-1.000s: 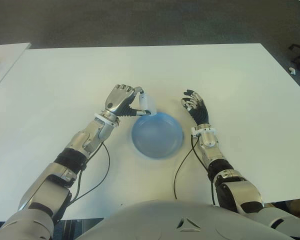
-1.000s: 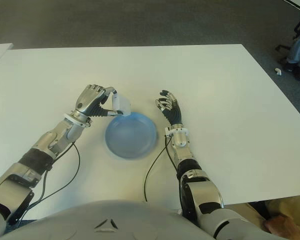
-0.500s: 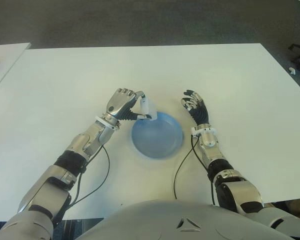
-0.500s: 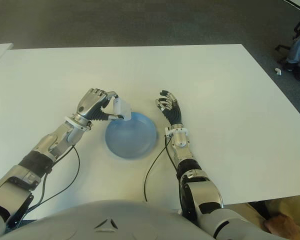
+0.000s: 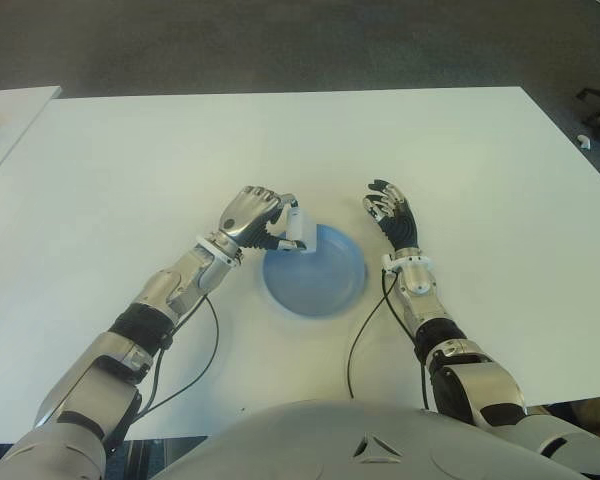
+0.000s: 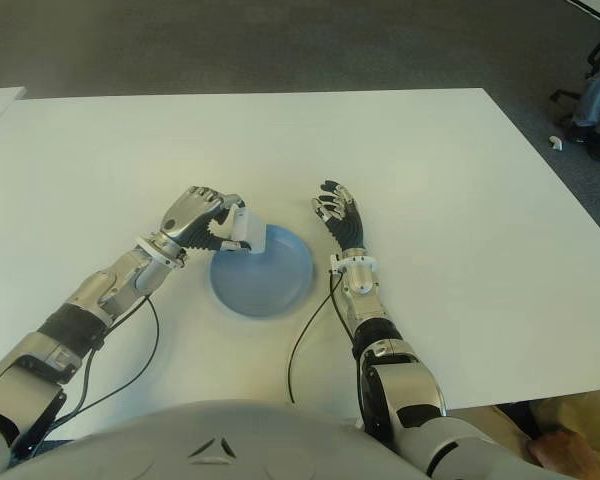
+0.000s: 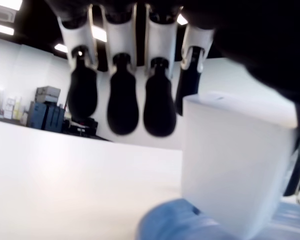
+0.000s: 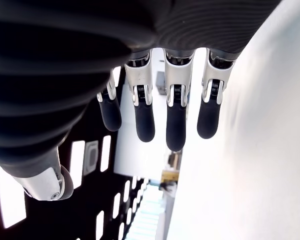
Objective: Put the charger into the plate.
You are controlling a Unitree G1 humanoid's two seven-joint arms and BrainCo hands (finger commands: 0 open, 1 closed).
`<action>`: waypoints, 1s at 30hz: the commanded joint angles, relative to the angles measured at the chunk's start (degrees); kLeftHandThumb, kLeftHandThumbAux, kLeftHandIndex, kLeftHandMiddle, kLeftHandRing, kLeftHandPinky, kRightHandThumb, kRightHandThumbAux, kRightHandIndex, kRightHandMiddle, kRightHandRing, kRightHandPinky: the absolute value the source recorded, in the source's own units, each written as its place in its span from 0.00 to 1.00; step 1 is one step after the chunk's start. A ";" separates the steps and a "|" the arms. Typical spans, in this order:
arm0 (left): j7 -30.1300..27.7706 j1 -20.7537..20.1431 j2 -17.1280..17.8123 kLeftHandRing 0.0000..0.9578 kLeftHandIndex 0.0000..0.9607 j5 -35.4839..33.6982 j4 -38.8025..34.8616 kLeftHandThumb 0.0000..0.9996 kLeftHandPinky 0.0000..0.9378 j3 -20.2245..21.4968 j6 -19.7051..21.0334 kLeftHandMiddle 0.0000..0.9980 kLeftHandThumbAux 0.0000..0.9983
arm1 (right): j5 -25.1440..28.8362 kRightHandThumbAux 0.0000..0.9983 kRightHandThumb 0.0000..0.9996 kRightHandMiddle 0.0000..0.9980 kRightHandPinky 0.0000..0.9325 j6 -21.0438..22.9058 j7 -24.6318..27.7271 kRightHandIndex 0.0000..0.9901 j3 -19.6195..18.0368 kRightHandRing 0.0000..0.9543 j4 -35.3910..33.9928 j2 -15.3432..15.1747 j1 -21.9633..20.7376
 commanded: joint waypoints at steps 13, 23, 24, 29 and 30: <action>-9.11 1.96 3.53 0.00 0.00 2.43 -0.28 0.23 0.00 -0.91 0.54 0.00 0.29 | 0.02 0.57 0.61 0.26 0.31 3.00 0.26 0.19 0.68 0.29 9.20 4.27 13.11; -8.87 1.80 3.95 0.00 0.00 1.87 0.87 0.20 0.00 -0.93 -1.58 0.00 0.25 | -0.08 0.58 0.64 0.27 0.31 3.30 -0.18 0.19 0.61 0.29 9.48 4.50 13.00; -8.88 1.79 3.98 0.00 0.00 1.85 0.96 0.20 0.00 -0.90 -1.76 0.00 0.25 | -0.11 0.58 0.64 0.27 0.31 3.33 -0.22 0.19 0.62 0.29 9.49 4.51 12.99; -8.82 1.70 4.07 0.00 0.00 1.83 1.41 0.19 0.00 -0.77 -2.55 0.00 0.23 | -0.20 0.58 0.63 0.27 0.32 3.42 -0.37 0.19 0.64 0.29 9.60 4.56 12.91; -8.80 1.69 4.07 0.00 0.00 1.84 1.46 0.19 0.00 -0.75 -2.64 0.00 0.23 | -0.20 0.58 0.63 0.27 0.32 3.42 -0.39 0.19 0.64 0.29 9.62 4.56 12.90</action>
